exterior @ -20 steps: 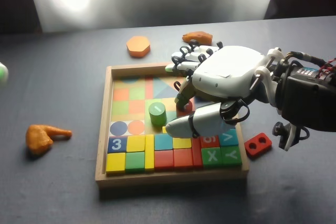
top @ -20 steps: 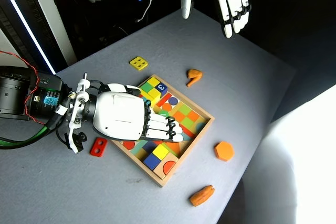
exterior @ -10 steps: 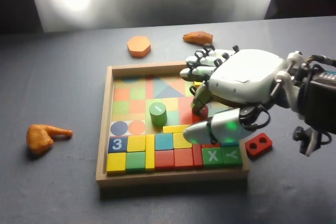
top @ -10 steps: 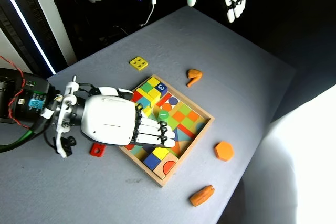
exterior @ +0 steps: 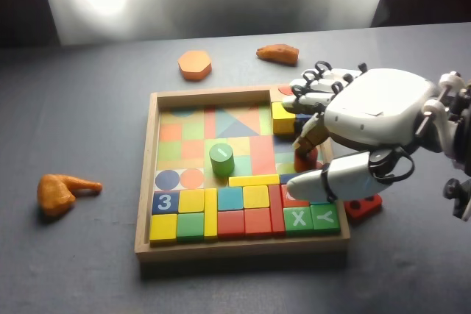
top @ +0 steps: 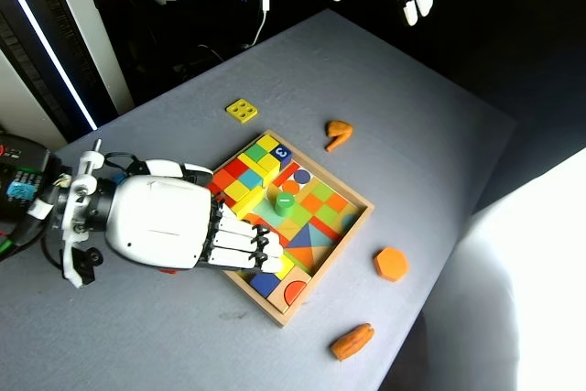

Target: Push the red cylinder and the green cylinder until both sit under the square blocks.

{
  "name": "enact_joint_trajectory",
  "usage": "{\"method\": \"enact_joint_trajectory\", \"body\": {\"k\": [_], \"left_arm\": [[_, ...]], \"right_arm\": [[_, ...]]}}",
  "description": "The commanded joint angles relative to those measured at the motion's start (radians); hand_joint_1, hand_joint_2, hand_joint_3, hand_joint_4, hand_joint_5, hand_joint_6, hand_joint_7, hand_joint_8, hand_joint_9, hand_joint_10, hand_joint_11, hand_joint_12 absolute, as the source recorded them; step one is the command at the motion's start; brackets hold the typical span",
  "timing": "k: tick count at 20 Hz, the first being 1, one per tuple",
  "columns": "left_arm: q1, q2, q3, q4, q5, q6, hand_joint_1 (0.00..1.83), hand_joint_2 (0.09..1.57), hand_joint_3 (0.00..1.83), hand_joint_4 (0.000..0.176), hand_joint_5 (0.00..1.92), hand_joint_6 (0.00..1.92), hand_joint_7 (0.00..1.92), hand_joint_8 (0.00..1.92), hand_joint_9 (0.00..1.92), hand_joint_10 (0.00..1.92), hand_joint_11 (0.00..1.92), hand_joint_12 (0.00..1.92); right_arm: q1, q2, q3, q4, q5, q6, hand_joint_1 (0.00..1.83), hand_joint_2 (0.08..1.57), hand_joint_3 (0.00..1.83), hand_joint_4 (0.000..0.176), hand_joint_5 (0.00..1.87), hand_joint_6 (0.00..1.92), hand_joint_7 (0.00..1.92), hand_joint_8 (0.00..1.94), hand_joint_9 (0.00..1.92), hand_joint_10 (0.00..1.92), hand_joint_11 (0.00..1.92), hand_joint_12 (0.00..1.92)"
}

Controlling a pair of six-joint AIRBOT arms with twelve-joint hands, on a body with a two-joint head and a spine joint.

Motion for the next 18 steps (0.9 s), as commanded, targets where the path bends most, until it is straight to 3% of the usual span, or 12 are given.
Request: {"method": "enact_joint_trajectory", "body": {"k": [1,2,6,12,14,18], "left_arm": [[-0.009,0.004,-0.007,0.048,-0.079,0.002,0.09,1.20,0.00,0.066,0.10,0.00,0.10,0.00,0.13,0.00,0.00,0.51],[-0.010,0.004,-0.007,0.052,-0.079,0.002,0.10,1.20,0.00,0.066,0.10,0.00,0.10,0.00,0.14,0.00,0.00,0.51],[-0.038,0.003,-0.014,0.083,-0.069,-0.005,0.00,1.20,0.00,0.063,0.06,0.00,0.07,0.00,0.08,0.00,0.00,0.36],[-0.111,0.002,-0.014,0.152,-0.042,-0.016,0.00,1.20,0.00,0.062,0.07,0.00,0.08,0.00,0.10,0.00,0.00,0.48],[-0.102,0.001,-0.022,0.156,-0.041,-0.017,0.00,1.20,0.00,0.060,0.07,0.00,0.07,0.00,0.10,0.00,0.00,0.46],[0.008,-0.034,-0.009,0.117,-0.064,-0.016,0.00,1.19,0.00,0.062,0.07,0.00,0.06,0.00,0.09,0.00,0.00,0.47]], "right_arm": [[-0.010,0.016,-0.003,-0.006,0.031,-0.010,0.00,1.10,0.00,0.000,0.82,0.03,0.27,0.06,0.01,0.00,0.00,0.00],[-0.013,0.024,-0.009,-0.006,0.029,-0.010,0.00,1.10,0.00,0.000,0.80,0.02,0.17,0.02,0.00,0.00,0.00,0.00],[-0.014,0.046,-0.036,-0.006,0.026,-0.015,0.00,1.10,0.00,0.000,0.79,0.02,0.16,0.01,0.00,0.00,0.00,0.00],[-0.016,0.058,-0.053,-0.006,0.022,-0.016,0.00,1.11,0.00,0.000,0.80,0.02,0.23,0.03,0.00,0.00,0.00,0.00],[-0.013,0.060,-0.055,-0.006,0.022,-0.016,0.00,1.11,0.00,0.000,0.82,0.03,0.23,0.03,0.01,0.01,0.00,0.00],[-0.005,0.061,-0.055,-0.006,0.023,-0.016,0.00,1.12,0.01,0.000,0.80,0.02,0.25,0.03,0.02,0.01,0.00,0.00]]}}
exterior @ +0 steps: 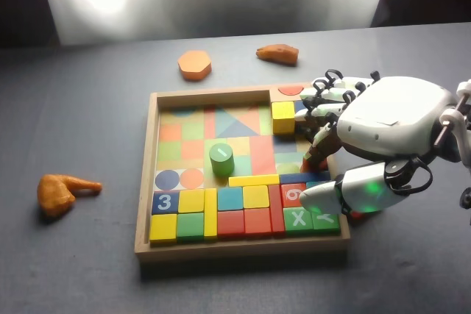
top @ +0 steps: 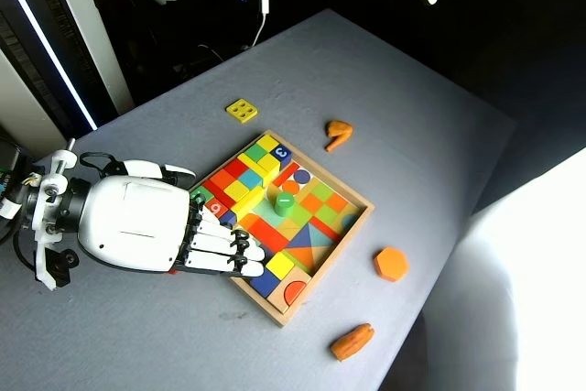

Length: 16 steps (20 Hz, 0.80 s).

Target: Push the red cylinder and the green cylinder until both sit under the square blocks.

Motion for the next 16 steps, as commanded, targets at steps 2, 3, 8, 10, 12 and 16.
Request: {"method": "enact_joint_trajectory", "body": {"k": [2,3,8,10,12,16], "left_arm": [[0.041,-0.021,0.016,0.024,-0.123,0.004,0.00,1.19,0.00,0.061,0.08,0.00,0.07,0.00,0.10,0.00,0.00,0.52],[0.082,-0.043,0.028,0.014,-0.131,0.004,0.00,1.19,0.00,0.061,0.08,0.00,0.09,0.00,0.11,0.00,0.00,0.55],[0.321,-0.114,0.070,-0.036,-0.277,-0.085,0.00,1.21,0.01,0.059,0.07,0.00,0.08,0.00,0.10,0.00,0.00,0.53],[0.399,-0.127,0.070,-0.039,-0.318,-0.150,0.00,1.21,0.00,0.058,0.08,0.00,0.07,0.00,0.10,0.00,0.00,0.50],[0.437,-0.133,0.080,-0.040,-0.359,-0.161,0.00,1.19,0.00,0.056,0.08,0.01,0.07,0.00,0.10,0.00,0.00,0.49],[0.539,-0.132,0.087,-0.061,-0.460,-0.237,0.00,1.20,0.00,0.058,0.07,0.00,0.07,0.00,0.10,0.00,0.00,0.48]], "right_arm": [[0.015,0.012,-0.002,-0.006,0.034,-0.008,0.00,1.12,0.01,0.000,0.80,0.02,0.28,0.04,0.03,0.01,0.00,0.00],[0.022,0.013,-0.002,-0.006,0.034,-0.008,0.00,1.12,0.00,0.000,0.80,0.02,0.21,0.01,0.02,0.01,0.00,0.00],[0.047,0.018,-0.002,-0.006,0.042,-0.006,0.00,1.12,0.00,0.000,0.80,0.02,0.25,0.03,0.02,0.01,0.00,0.00],[0.056,0.018,-0.002,-0.006,0.042,-0.004,0.00,1.11,0.00,0.000,0.78,0.01,0.27,0.03,0.01,0.00,0.00,0.00],[0.061,0.018,-0.002,-0.006,0.042,-0.002,0.00,1.11,0.00,0.000,0.81,0.02,0.30,0.04,0.02,0.01,0.00,0.00],[0.075,0.015,-0.002,-0.006,0.055,-0.003,0.00,1.10,0.00,0.000,0.79,0.01,0.31,0.04,0.02,0.01,0.00,0.00]]}}
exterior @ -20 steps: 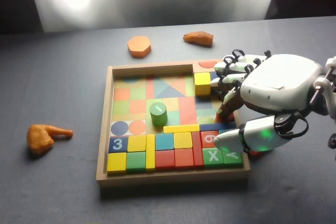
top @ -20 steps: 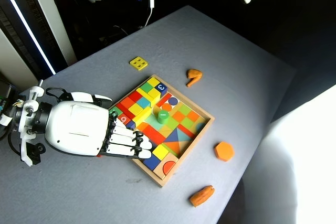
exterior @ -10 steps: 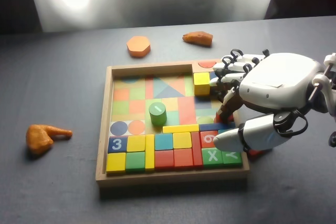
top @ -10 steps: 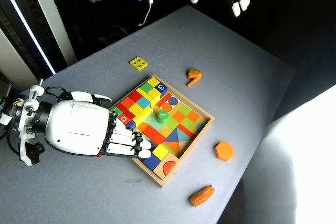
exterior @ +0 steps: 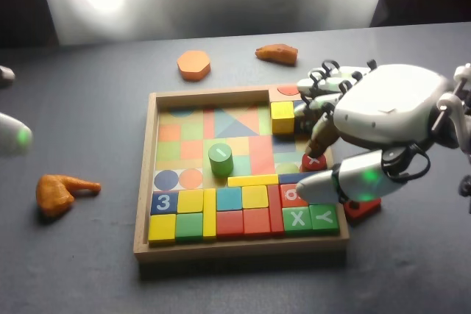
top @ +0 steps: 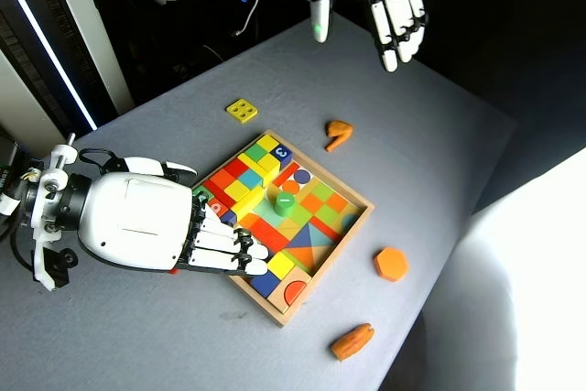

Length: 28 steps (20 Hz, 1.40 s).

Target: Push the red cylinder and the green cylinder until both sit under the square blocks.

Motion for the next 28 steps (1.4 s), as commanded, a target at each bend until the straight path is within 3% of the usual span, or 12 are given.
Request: {"method": "enact_joint_trajectory", "body": {"k": [1,8,13,16,28], "left_arm": [[0.002,0.010,-0.001,0.052,-0.097,-0.020,0.00,1.20,0.00,0.059,0.07,0.00,0.06,0.00,0.09,0.00,0.00,0.48],[0.145,0.030,-0.005,0.052,-0.222,-0.167,0.00,1.21,0.00,0.058,0.06,0.00,0.06,0.00,0.10,0.00,0.00,0.50],[0.175,0.038,0.001,0.049,-0.240,-0.192,0.00,1.22,0.00,0.063,0.06,0.00,0.06,0.00,0.09,0.01,0.00,0.50],[0.179,0.050,-0.003,0.043,-0.249,-0.191,0.00,1.22,0.00,0.064,0.05,0.00,0.06,0.00,0.10,0.00,0.00,0.50],[0.113,0.066,-0.014,0.047,-0.166,-0.133,0.00,1.23,0.00,0.063,0.07,0.00,0.07,0.00,0.10,0.00,0.00,0.52]], "right_arm": [[0.018,0.005,-0.002,-0.007,0.118,-0.001,0.00,1.11,0.00,0.000,0.79,0.02,0.24,0.01,0.00,0.00,0.00,0.00],[0.083,-0.152,0.107,-0.005,0.111,-0.008,0.00,1.10,0.00,0.000,0.79,0.02,0.21,0.00,0.00,0.00,0.00,0.00],[0.102,-0.247,0.140,-0.004,0.103,-0.011,0.00,1.09,0.00,0.000,0.78,0.01,0.18,0.00,0.00,0.00,0.00,0.00],[0.089,-0.281,0.152,0.103,0.118,-0.131,0.00,1.09,0.00,0.000,0.80,0.02,0.22,0.02,0.01,0.00,0.00,0.00],[0.072,-0.311,0.191,0.154,0.134,-0.141,0.00,1.10,0.00,0.000,0.80,0.02,0.24,0.01,0.01,0.00,0.00,0.00]]}}
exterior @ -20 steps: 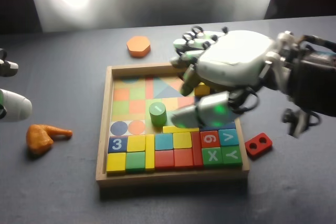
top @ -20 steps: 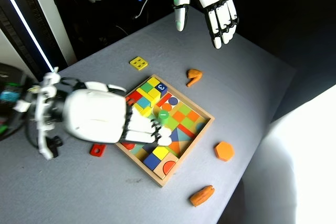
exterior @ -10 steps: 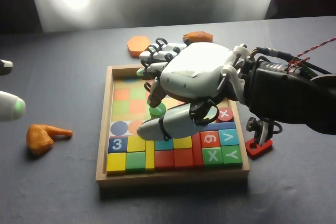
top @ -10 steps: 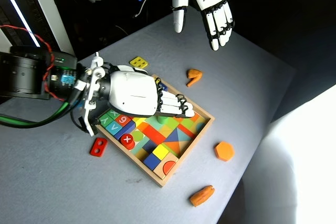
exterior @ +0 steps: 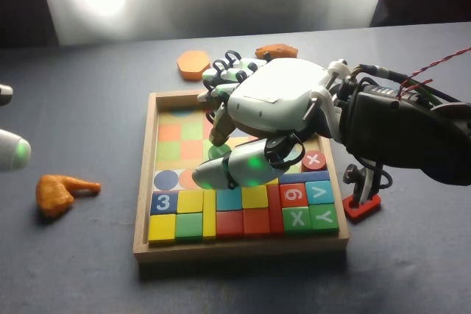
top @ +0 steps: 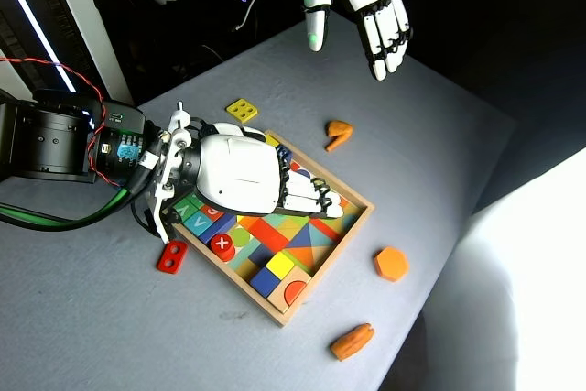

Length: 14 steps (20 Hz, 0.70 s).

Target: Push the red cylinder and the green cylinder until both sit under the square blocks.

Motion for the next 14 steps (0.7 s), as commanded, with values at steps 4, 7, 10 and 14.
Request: {"method": "enact_joint_trajectory", "body": {"k": [4,7,10,14], "left_arm": [[-0.034,0.006,0.004,0.049,-0.018,0.012,0.00,1.23,0.00,0.058,0.06,0.00,0.06,0.00,0.10,0.00,0.00,0.53],[-0.061,0.006,0.003,0.055,0.012,0.027,0.00,1.23,0.00,0.066,0.07,0.00,0.06,0.00,0.09,0.00,0.00,0.54],[-0.087,0.005,0.004,0.055,0.045,0.056,0.00,1.22,0.00,0.067,0.08,0.01,0.08,0.00,0.11,0.00,0.00,0.55],[-0.107,0.005,0.003,0.055,0.071,0.076,0.00,1.24,0.00,0.070,0.07,0.00,0.05,0.00,0.09,0.00,0.00,0.50]], "right_arm": [[-0.005,0.005,0.000,-0.011,0.088,-0.002,0.00,1.09,0.00,0.000,0.81,0.02,0.21,0.00,0.02,0.01,0.00,0.00],[-0.011,0.002,0.001,-0.011,0.087,-0.002,0.00,1.10,0.00,0.000,0.80,0.02,0.22,0.01,0.00,0.00,0.00,0.00],[-0.018,0.001,0.001,-0.011,0.084,-0.001,0.00,1.11,0.00,0.000,0.78,0.01,0.17,0.00,0.00,0.00,0.00,0.00],[-0.026,0.001,0.003,-0.011,0.082,-0.001,0.00,1.10,0.00,0.000,0.79,0.01,0.17,0.00,0.00,0.00,0.00,0.00]]}}
